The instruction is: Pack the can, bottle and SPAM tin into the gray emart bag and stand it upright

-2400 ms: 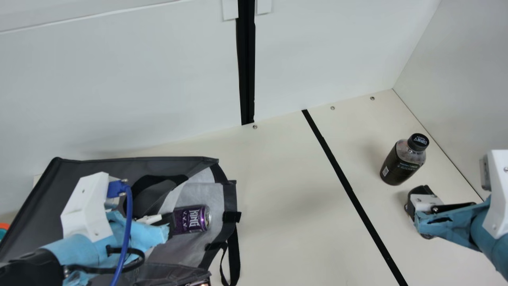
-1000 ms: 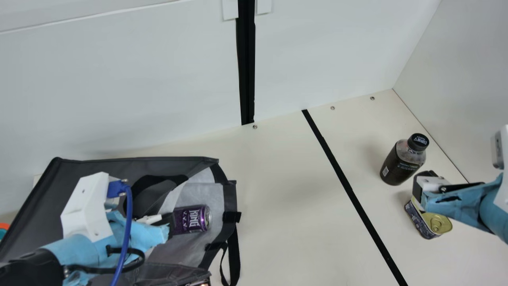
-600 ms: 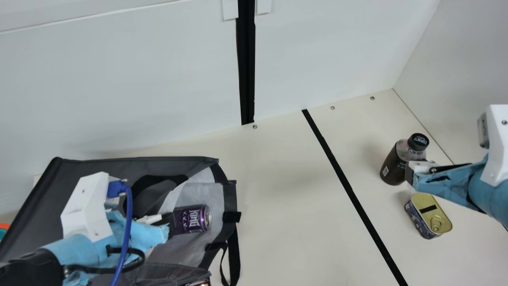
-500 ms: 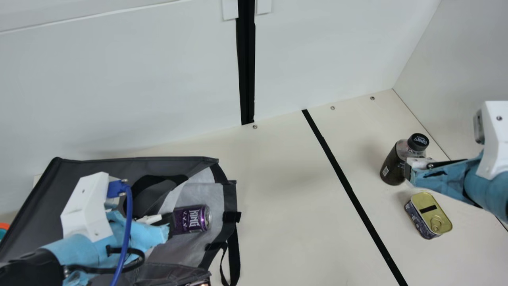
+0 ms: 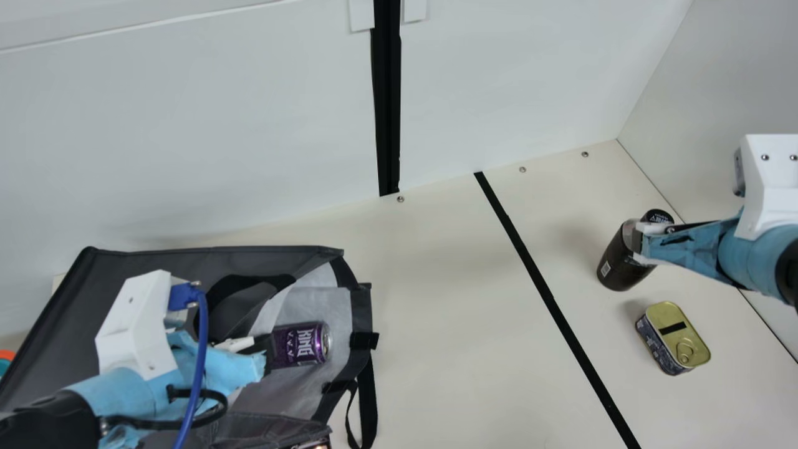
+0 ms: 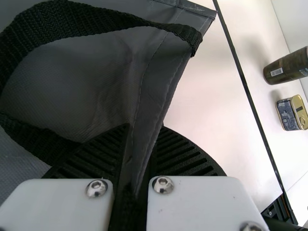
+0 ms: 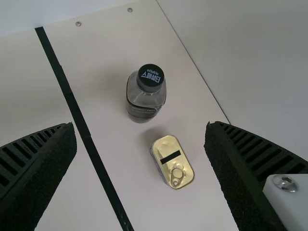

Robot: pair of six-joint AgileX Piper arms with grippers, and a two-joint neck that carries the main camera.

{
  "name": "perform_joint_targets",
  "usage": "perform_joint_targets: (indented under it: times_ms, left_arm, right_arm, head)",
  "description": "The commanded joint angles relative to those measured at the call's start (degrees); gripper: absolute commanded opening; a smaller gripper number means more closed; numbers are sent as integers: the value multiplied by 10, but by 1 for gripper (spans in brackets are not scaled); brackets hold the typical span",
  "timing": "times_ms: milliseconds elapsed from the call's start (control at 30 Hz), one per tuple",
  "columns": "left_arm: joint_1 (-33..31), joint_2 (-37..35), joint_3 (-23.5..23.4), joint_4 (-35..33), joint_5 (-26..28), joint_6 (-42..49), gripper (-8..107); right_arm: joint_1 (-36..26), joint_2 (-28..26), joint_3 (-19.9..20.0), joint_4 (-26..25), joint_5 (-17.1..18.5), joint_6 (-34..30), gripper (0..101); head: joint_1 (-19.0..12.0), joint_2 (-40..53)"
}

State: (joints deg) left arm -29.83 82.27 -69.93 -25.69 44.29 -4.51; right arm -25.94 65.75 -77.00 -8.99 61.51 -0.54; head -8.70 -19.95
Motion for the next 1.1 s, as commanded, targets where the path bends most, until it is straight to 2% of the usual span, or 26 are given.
perform_joint_targets:
  times_ms: [0, 467, 1067]
  left_arm:
    - [0, 0, 0, 0, 0, 0, -8]
    - [0, 0, 0, 0, 0, 0, -8]
    - [0, 0, 0, 0, 0, 0, -8]
  right_arm:
    - [-9, 10, -1, 9, -5, -6, 95]
    - [-47, 81, -17, 54, -37, -43, 95]
    - [-64, 181, -46, 89, -65, -65, 95]
  head:
    - [-13, 0]
    - [-13, 0]
    - [-13, 0]
